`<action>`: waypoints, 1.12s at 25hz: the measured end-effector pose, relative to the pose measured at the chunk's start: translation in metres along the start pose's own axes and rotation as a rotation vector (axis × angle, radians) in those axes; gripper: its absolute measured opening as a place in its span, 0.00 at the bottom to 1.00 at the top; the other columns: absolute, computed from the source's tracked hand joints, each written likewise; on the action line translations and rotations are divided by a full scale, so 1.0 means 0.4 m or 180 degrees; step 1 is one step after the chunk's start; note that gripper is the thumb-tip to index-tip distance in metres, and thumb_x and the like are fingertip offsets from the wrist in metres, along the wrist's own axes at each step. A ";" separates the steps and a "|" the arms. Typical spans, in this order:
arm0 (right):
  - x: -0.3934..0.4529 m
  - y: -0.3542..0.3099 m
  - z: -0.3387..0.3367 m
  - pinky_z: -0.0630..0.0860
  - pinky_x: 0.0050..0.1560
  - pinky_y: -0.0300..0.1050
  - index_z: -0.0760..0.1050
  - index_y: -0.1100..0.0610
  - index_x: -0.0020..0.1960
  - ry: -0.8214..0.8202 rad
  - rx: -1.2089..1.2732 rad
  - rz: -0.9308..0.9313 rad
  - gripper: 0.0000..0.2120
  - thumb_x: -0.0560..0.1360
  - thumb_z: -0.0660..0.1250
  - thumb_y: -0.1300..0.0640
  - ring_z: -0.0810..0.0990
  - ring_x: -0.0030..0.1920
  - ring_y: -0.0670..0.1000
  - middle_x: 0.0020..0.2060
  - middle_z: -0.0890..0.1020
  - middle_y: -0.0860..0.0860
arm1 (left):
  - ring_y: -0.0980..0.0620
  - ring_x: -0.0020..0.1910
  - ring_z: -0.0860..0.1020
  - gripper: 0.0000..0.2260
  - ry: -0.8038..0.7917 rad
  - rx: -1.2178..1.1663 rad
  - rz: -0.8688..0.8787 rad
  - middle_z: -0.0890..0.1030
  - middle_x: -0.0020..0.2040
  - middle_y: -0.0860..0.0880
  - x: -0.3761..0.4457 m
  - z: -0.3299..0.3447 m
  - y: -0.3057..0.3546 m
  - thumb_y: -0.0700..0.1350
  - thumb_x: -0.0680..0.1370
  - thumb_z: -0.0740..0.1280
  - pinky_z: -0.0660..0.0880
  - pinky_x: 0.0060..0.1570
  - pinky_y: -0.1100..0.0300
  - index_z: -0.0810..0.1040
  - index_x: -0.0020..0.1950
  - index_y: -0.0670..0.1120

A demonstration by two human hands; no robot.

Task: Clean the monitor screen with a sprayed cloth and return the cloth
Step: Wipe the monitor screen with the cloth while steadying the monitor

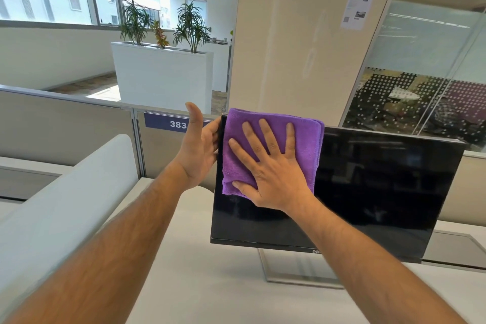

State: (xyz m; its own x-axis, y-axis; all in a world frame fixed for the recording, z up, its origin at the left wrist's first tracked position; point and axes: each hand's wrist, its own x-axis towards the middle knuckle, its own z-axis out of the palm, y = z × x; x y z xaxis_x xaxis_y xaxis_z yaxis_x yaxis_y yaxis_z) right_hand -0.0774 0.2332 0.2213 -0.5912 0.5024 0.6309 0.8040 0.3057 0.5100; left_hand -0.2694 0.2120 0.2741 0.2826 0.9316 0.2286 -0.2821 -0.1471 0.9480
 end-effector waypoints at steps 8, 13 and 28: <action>-0.023 0.020 0.006 0.45 0.77 0.72 0.54 0.47 0.81 -0.0101 0.0126 -0.0956 0.32 0.82 0.48 0.34 0.47 0.82 0.57 0.82 0.54 0.51 | 0.45 0.66 0.79 0.59 -0.0127 -0.0171 0.0018 0.80 0.67 0.45 -0.004 -0.003 0.002 0.84 0.53 0.56 0.74 0.67 0.47 0.72 0.73 0.46; -0.039 0.003 0.012 0.50 0.77 0.69 0.59 0.54 0.80 0.0302 -0.0037 0.0110 0.37 0.80 0.56 0.33 0.54 0.80 0.62 0.80 0.57 0.59 | 0.46 0.67 0.78 0.52 -0.0115 -0.0220 0.0023 0.80 0.67 0.45 0.006 -0.006 -0.009 0.78 0.66 0.38 0.68 0.72 0.43 0.72 0.73 0.45; -0.058 0.000 0.038 0.40 0.75 0.74 0.48 0.46 0.82 -0.0064 0.0064 -0.0608 0.33 0.81 0.50 0.37 0.44 0.82 0.61 0.82 0.49 0.52 | 0.45 0.71 0.74 0.48 0.0069 -0.0223 -0.0289 0.75 0.72 0.48 0.009 -0.019 -0.007 0.76 0.71 0.34 0.65 0.74 0.41 0.67 0.77 0.49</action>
State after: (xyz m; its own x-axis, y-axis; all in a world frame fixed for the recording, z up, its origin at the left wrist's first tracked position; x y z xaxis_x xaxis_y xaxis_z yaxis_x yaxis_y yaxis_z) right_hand -0.0625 0.2339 0.1976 -0.7319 0.4499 0.5118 0.6786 0.4129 0.6075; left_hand -0.2744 0.2183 0.2705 0.2902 0.9471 0.1371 -0.3199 -0.0390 0.9467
